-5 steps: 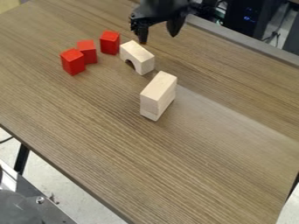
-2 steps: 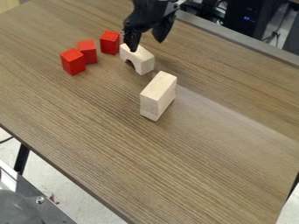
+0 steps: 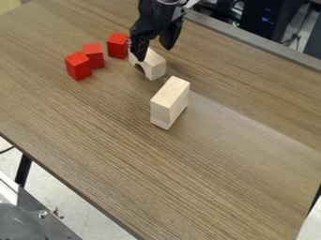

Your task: Put the arch on top of the block

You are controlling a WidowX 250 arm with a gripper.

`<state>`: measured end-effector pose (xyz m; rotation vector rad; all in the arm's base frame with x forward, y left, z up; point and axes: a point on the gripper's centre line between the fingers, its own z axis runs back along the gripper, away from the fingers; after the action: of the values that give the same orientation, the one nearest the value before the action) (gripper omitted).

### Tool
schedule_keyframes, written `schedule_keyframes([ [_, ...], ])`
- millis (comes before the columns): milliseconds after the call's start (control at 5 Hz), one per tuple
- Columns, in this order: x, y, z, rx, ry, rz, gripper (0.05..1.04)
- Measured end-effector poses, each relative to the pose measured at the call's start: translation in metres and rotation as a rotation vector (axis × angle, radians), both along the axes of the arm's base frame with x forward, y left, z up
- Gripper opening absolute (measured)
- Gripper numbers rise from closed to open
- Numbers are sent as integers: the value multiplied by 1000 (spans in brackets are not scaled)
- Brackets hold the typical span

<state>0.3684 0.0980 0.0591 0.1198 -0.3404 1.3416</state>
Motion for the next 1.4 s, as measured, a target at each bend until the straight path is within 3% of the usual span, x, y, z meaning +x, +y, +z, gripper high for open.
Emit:
schedule_keyframes([
  [200,-1,2,-6,-31,-21,22,967],
  [400,-3,4,-9,-44,-28,41,692],
  [600,-3,2,-10,-62,-33,55,532],
  [800,-4,-1,8,-126,-68,8,532],
  [1200,2,-4,88,-372,-227,-257,532],
  [1400,-10,-14,98,-425,-178,-486,532],
])
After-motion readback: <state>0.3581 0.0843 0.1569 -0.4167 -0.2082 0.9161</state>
